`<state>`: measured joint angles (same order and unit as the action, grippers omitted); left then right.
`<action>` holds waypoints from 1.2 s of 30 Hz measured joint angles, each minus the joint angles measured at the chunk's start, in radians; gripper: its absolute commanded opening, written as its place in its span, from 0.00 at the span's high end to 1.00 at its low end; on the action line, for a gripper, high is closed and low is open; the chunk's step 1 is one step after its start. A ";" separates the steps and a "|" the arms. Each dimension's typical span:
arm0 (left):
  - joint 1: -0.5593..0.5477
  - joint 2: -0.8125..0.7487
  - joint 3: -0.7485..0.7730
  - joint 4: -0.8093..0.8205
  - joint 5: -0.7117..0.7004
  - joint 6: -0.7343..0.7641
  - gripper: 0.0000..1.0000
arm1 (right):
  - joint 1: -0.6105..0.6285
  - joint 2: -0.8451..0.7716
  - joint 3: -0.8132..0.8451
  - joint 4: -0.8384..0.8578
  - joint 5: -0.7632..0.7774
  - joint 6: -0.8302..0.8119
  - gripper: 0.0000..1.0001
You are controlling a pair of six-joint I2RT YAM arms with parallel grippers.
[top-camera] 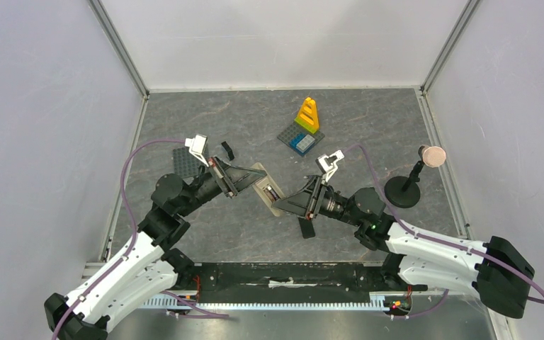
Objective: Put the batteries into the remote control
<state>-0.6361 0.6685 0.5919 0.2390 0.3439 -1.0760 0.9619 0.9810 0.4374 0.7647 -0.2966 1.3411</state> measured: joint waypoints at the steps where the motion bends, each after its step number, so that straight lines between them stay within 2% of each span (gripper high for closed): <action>1: 0.000 0.000 -0.003 0.005 0.000 0.000 0.98 | 0.000 0.000 0.001 0.001 -0.006 -0.008 0.59; 4: 0.000 -0.003 -0.011 0.024 -0.001 -0.007 0.98 | 0.000 0.002 0.001 0.001 -0.021 -0.030 0.70; 8: 0.000 -0.007 -0.019 0.055 0.000 -0.015 0.95 | -0.002 0.004 0.003 0.005 -0.029 -0.040 0.79; 10: 0.000 -0.006 -0.022 0.064 -0.001 -0.015 0.78 | -0.002 0.004 0.005 0.005 -0.029 -0.045 0.83; 13: 0.000 -0.006 -0.025 0.066 0.000 -0.014 0.41 | -0.003 0.003 0.008 -0.004 -0.029 -0.055 0.88; 14: 0.000 -0.008 -0.025 0.064 0.000 -0.011 0.33 | -0.003 0.001 0.012 -0.014 -0.029 -0.064 0.89; 16: 0.000 -0.015 -0.024 0.042 0.000 0.005 0.25 | -0.003 -0.003 0.023 -0.052 -0.029 -0.089 0.91; 18: 0.000 -0.031 -0.023 -0.006 -0.002 0.030 0.21 | -0.003 -0.010 0.033 -0.096 -0.029 -0.117 0.94; 27: 0.011 -0.064 0.085 -0.287 -0.025 0.222 0.21 | -0.031 -0.048 0.170 -0.387 -0.090 -0.343 0.94; 31: 0.013 -0.037 0.126 -0.321 0.029 0.291 0.33 | -0.044 -0.048 0.244 -0.486 -0.185 -0.445 0.92; 34: 0.012 -0.022 0.141 -0.319 0.094 0.323 0.48 | -0.048 -0.048 0.259 -0.521 -0.234 -0.481 0.91; 36: 0.012 -0.019 0.142 -0.319 0.134 0.339 0.51 | -0.049 -0.048 0.259 -0.544 -0.259 -0.490 0.91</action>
<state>-0.6239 0.6495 0.7338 -0.0803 0.4782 -0.7368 0.9131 0.9325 0.6960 0.2203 -0.5556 0.8513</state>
